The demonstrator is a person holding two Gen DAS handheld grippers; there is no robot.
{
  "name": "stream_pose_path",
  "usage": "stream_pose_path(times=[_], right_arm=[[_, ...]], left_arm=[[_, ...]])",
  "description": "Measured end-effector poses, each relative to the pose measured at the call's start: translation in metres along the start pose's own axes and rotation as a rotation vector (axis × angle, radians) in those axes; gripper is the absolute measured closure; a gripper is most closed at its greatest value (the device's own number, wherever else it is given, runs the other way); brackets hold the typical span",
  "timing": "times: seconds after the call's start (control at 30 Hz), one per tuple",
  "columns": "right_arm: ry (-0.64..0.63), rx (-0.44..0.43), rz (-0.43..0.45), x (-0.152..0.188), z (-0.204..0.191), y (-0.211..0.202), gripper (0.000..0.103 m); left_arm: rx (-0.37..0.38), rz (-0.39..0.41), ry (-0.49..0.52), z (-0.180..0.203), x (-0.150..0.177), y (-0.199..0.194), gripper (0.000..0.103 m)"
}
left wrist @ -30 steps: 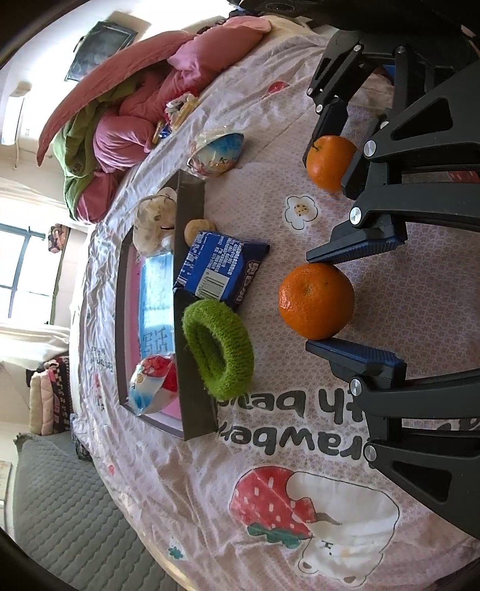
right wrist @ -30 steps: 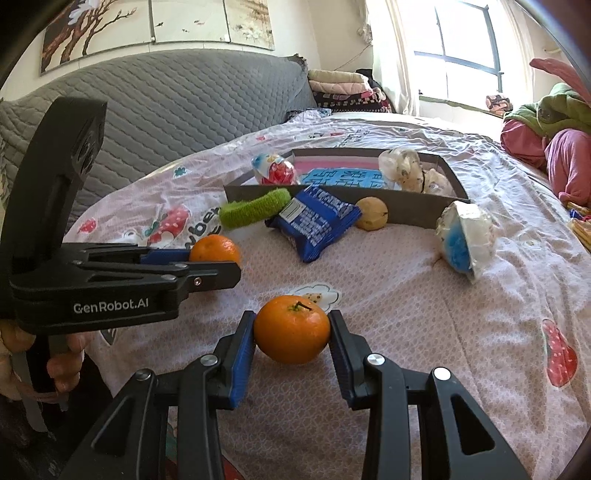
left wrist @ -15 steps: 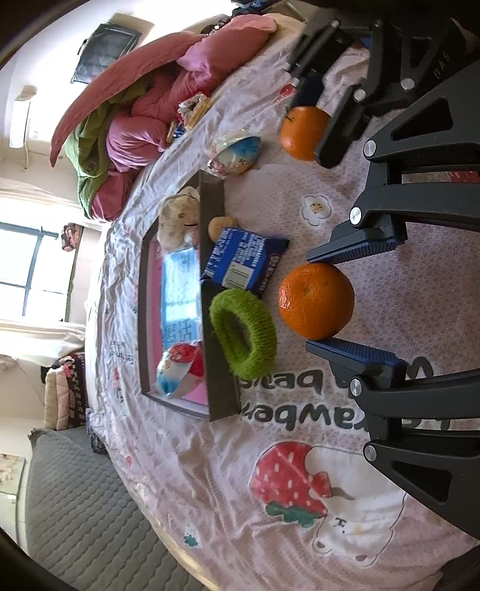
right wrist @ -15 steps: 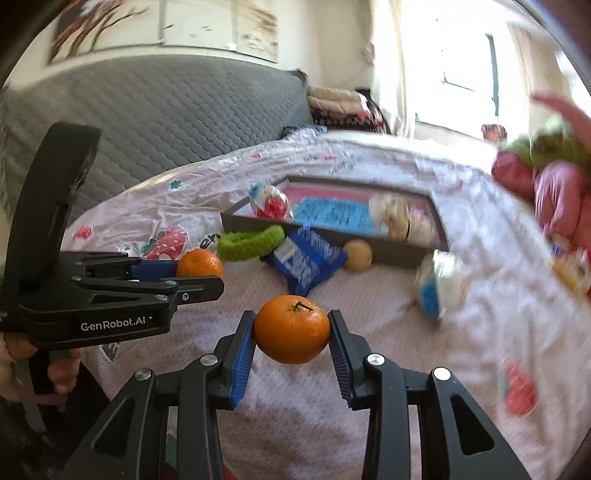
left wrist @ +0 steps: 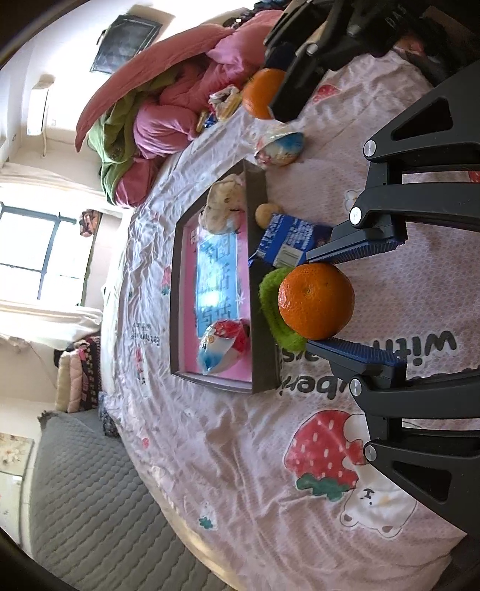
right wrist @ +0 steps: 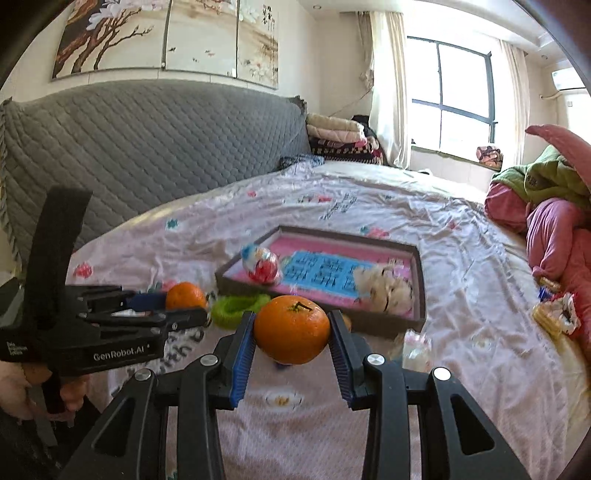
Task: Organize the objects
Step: 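Lift the orange with the left tool while the right tool lifts its orange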
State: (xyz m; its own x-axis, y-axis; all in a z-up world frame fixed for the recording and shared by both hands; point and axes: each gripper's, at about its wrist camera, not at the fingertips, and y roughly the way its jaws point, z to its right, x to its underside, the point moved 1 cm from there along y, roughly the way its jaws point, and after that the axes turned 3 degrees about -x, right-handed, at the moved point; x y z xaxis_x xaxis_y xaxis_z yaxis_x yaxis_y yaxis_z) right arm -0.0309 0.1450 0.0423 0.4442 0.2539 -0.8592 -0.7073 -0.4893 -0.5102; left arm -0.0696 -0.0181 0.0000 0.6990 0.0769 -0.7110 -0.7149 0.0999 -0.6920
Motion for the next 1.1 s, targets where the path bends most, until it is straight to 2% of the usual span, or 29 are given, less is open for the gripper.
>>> stream_pose_path(times=[0.07, 0.3, 0.4, 0.5, 0.67, 1.1], right_arm=[[0.001, 0.0, 0.006, -0.008, 0.003, 0.003, 0.064], [-0.002, 0.008, 0.075, -0.04, 0.011, 0.009, 0.064], [0.024, 0.004, 0.095, -0.038, 0.014, 0.009, 0.064], [0.048, -0.011, 0.076, -0.032, 0.017, 0.016, 0.064], [0.074, 0.0, 0.089, -0.043, 0.029, 0.02, 0.064], [0.047, -0.014, 0.111, -0.053, 0.04, 0.036, 0.064]], left_arm=[[0.009, -0.016, -0.026, -0.003, -0.007, 0.003, 0.061], [-0.001, 0.041, -0.017, -0.003, -0.039, -0.003, 0.061], [0.001, 0.048, -0.018, -0.003, -0.044, -0.002, 0.061], [0.017, 0.027, -0.03, -0.002, -0.044, 0.003, 0.061], [0.007, 0.027, -0.027, 0.0, -0.05, 0.009, 0.061], [-0.021, 0.057, -0.012, 0.009, -0.076, 0.026, 0.061]])
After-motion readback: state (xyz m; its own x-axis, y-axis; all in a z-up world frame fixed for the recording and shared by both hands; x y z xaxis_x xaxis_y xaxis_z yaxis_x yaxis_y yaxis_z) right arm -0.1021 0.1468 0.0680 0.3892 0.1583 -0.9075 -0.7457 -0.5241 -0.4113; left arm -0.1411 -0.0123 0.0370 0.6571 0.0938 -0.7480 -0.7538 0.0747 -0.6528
